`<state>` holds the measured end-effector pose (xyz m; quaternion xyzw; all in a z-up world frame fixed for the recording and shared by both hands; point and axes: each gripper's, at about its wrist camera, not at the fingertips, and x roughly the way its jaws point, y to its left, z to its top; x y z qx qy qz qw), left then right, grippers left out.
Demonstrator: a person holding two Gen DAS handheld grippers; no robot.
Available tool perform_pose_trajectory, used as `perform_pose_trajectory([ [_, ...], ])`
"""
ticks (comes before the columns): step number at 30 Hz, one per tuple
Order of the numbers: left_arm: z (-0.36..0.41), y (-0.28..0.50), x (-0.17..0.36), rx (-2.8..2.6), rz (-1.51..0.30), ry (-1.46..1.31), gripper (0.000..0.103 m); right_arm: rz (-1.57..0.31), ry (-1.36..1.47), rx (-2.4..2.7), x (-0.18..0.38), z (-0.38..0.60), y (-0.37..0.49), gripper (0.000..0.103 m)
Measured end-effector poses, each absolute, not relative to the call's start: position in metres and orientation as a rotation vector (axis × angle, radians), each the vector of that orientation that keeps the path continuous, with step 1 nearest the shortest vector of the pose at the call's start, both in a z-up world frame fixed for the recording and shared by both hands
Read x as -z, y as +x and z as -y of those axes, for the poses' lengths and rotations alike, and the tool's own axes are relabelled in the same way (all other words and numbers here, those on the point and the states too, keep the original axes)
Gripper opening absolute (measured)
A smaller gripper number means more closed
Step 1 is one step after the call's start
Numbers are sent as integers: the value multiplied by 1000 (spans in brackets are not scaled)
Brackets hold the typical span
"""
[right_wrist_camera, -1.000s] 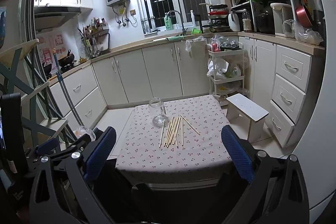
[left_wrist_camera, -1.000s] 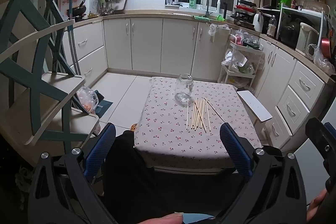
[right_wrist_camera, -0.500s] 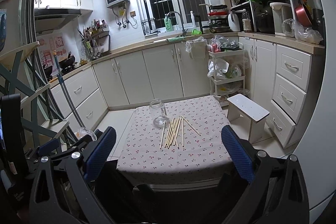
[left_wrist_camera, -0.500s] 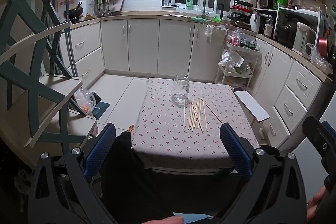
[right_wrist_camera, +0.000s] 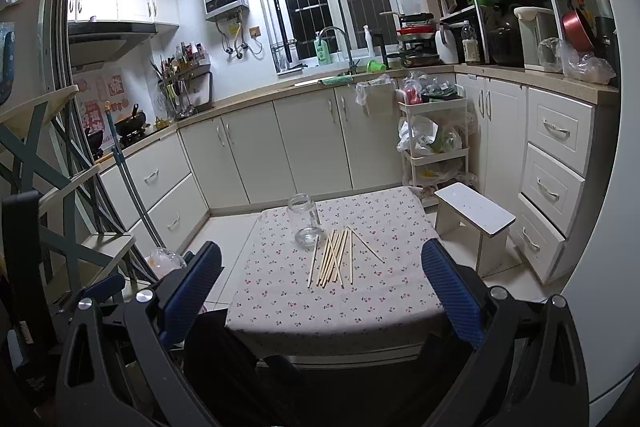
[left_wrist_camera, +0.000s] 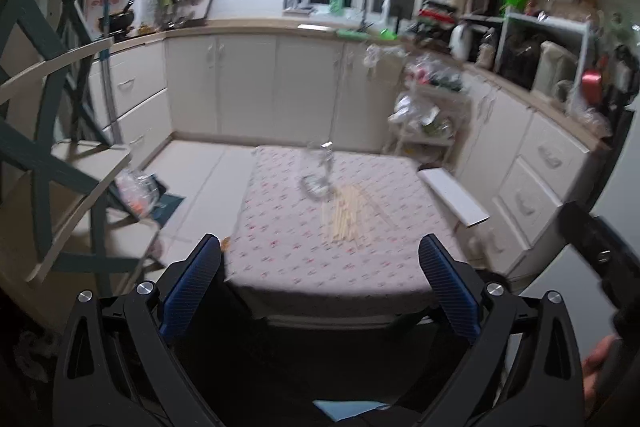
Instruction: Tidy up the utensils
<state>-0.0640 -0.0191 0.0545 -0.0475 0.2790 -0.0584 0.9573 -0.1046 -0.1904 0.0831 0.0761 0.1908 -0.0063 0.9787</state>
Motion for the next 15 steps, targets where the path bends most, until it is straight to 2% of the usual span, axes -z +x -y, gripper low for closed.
perform_pose_trajectory([
  [15,13,-61,-57,46,-557,-94,95,-377,158,9,-83,192,-105,96],
])
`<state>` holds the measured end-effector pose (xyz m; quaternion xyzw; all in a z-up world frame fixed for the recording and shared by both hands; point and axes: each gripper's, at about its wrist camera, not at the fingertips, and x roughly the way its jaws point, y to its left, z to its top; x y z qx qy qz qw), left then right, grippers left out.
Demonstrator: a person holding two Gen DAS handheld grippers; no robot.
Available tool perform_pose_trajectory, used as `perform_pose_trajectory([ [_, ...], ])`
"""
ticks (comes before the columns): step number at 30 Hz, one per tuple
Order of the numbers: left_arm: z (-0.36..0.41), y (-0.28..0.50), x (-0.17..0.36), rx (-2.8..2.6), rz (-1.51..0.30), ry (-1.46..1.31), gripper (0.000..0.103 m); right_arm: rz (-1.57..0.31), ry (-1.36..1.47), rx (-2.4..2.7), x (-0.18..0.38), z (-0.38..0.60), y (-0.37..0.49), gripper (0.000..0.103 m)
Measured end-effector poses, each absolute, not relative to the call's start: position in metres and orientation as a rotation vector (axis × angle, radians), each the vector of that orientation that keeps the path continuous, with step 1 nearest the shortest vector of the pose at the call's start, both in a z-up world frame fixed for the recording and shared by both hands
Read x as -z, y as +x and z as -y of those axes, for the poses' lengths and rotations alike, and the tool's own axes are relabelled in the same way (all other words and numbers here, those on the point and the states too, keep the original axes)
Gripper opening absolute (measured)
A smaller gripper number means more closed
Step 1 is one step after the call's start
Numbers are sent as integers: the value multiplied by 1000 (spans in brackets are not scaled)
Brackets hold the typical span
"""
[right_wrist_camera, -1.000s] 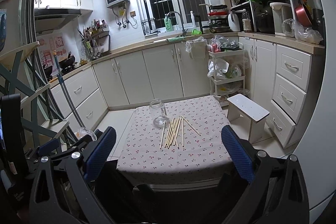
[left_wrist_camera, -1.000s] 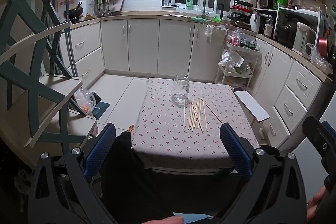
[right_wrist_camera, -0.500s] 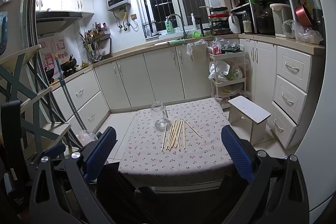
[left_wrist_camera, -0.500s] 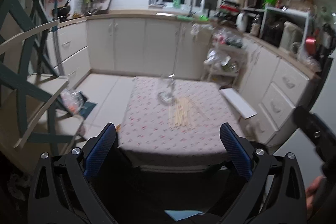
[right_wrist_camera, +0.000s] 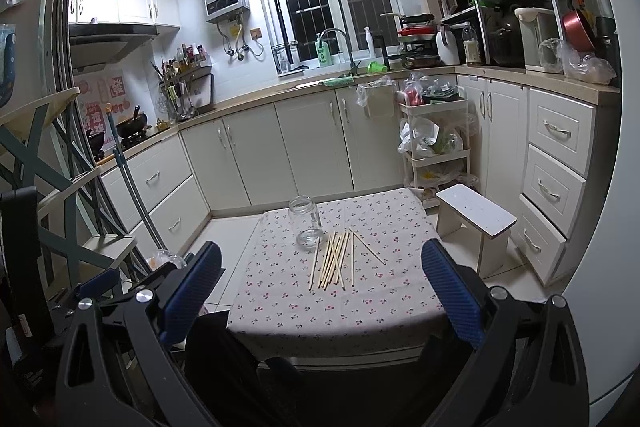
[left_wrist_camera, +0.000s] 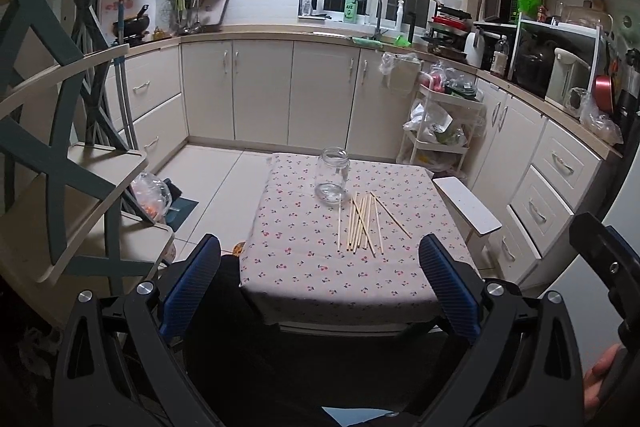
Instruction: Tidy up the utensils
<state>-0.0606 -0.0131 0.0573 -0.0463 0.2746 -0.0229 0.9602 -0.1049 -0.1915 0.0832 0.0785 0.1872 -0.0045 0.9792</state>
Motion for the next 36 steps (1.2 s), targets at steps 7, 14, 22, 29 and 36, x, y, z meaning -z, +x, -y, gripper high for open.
perform_pose_trajectory([
  [7,16,-60,-56,43,-558,-89,95,-378,160,9,-83,191,-105,96],
  [14,17,-60,-55,46,-557,-81,95,-377,161,8,-83,190,-105,96],
  [22,18,-60,-53,49,-550,-88,95,-380,164,8,-82,188,-105,96],
  [29,21,-60,-51,57,-556,-93,95,-382,164,7,-81,188,-105,96],
  [36,22,-58,-49,61,-560,-96,95,-381,165,7,-81,189,-105,96],
])
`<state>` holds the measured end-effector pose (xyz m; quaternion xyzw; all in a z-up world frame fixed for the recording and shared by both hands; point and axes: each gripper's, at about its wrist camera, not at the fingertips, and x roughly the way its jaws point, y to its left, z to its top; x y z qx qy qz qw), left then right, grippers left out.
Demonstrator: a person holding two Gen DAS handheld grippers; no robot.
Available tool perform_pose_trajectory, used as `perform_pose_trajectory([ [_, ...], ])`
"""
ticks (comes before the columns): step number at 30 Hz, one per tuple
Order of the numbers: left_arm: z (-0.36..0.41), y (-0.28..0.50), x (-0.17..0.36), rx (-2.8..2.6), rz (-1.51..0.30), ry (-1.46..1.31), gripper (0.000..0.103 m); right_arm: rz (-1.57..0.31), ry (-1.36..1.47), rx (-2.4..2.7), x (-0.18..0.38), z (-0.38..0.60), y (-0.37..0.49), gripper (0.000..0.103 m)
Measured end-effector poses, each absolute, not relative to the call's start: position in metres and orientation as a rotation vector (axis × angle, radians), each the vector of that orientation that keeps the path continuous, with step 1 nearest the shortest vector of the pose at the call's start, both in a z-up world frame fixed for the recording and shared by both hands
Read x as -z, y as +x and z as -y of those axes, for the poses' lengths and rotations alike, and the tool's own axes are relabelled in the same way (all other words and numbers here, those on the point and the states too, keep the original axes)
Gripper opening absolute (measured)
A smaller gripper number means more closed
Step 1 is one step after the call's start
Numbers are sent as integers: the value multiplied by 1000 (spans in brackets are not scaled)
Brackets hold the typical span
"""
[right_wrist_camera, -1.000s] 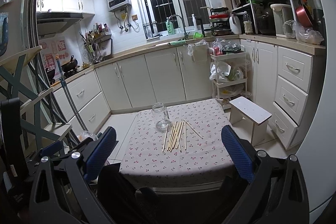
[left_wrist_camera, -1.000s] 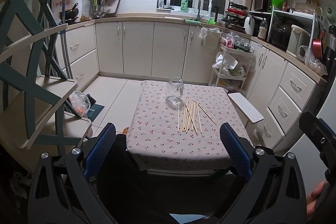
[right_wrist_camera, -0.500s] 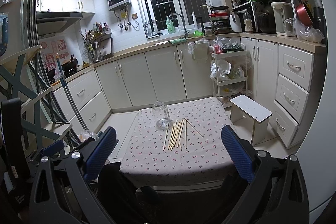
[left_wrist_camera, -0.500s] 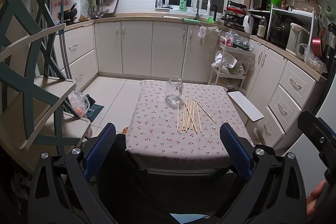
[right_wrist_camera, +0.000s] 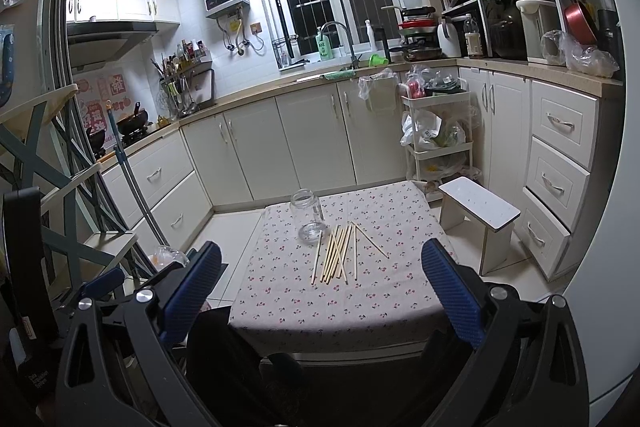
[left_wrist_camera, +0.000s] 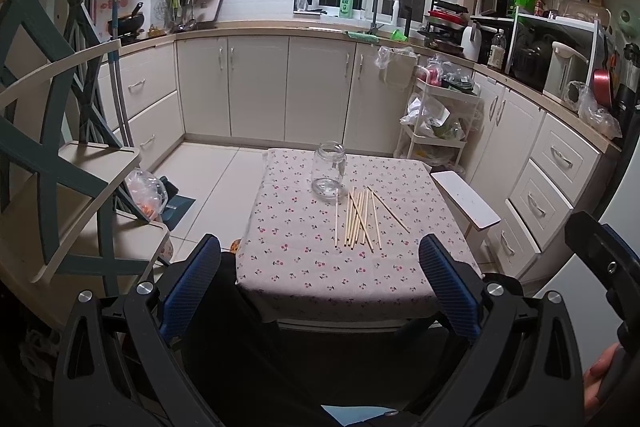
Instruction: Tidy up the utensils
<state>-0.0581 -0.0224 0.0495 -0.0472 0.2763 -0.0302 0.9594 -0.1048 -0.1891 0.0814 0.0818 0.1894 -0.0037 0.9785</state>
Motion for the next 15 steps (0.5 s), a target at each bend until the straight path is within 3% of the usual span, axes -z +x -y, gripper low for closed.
perform_pose_trajectory([
  [15,20,-26,-33,78,-615,-105,95,-416,157,-2,-69,182,-88,96],
])
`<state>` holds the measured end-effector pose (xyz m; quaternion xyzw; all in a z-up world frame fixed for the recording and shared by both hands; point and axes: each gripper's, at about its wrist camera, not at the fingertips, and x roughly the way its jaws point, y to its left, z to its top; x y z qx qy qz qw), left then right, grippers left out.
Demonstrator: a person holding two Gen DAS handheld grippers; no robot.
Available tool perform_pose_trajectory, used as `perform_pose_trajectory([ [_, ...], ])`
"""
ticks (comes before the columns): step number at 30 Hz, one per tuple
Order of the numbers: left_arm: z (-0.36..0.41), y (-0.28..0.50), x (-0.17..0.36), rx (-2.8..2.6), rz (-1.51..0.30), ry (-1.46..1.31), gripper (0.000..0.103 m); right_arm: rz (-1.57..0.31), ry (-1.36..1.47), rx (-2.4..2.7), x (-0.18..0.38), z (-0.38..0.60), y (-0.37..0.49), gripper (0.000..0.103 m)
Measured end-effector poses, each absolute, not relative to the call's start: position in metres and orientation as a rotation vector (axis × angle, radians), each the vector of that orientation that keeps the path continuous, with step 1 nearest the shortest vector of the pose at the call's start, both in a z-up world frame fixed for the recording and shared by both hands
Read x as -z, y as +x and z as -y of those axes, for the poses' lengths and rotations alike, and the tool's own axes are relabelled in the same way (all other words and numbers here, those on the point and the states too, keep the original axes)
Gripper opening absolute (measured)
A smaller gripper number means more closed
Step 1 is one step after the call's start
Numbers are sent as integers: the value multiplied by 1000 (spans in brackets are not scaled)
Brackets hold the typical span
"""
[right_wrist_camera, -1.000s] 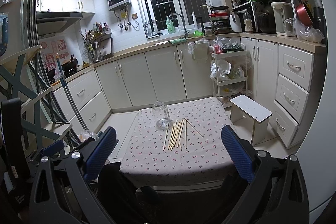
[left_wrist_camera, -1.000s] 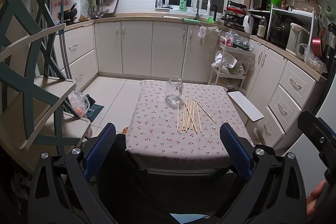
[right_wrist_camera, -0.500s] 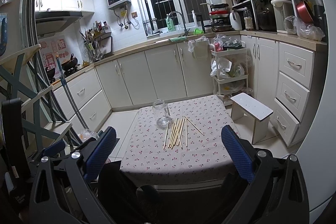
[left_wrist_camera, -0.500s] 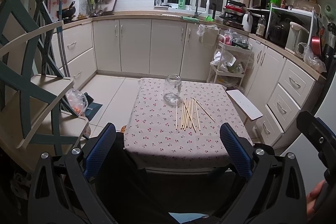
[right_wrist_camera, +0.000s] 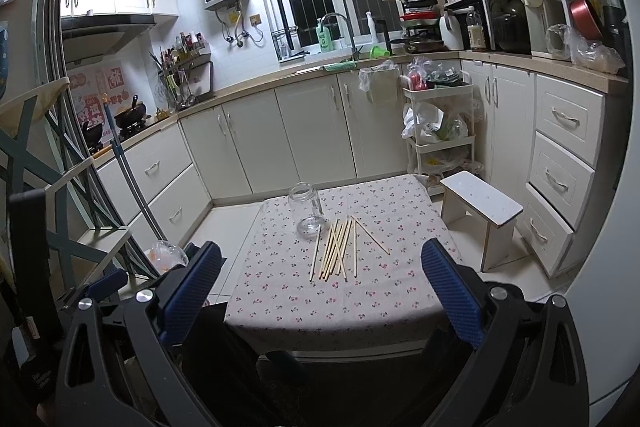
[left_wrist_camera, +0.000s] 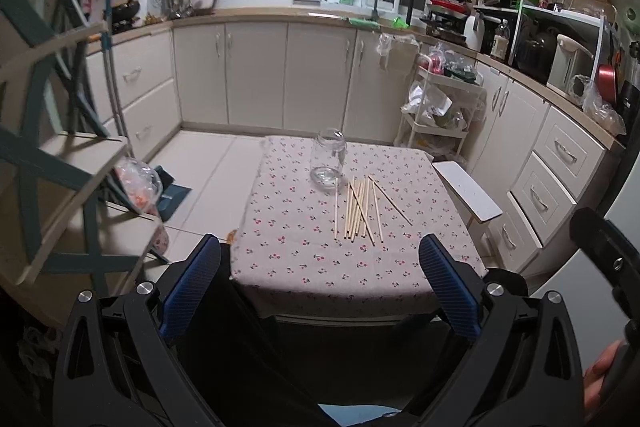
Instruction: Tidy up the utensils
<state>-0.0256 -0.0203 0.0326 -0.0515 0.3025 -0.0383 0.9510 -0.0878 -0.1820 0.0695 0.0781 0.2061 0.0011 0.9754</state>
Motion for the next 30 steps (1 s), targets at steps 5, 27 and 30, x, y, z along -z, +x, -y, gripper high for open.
perform_pose_trajectory([
  [5,20,39,7,96,-710,-89,95,-415,113,4,-47,191,-39,96],
  [27,60,268,141,94,-913,-67,95,-758,69,34,74,260,186,87],
  [30,63,292,160,93,-942,-77,95,-811,53,32,94,266,215,79],
])
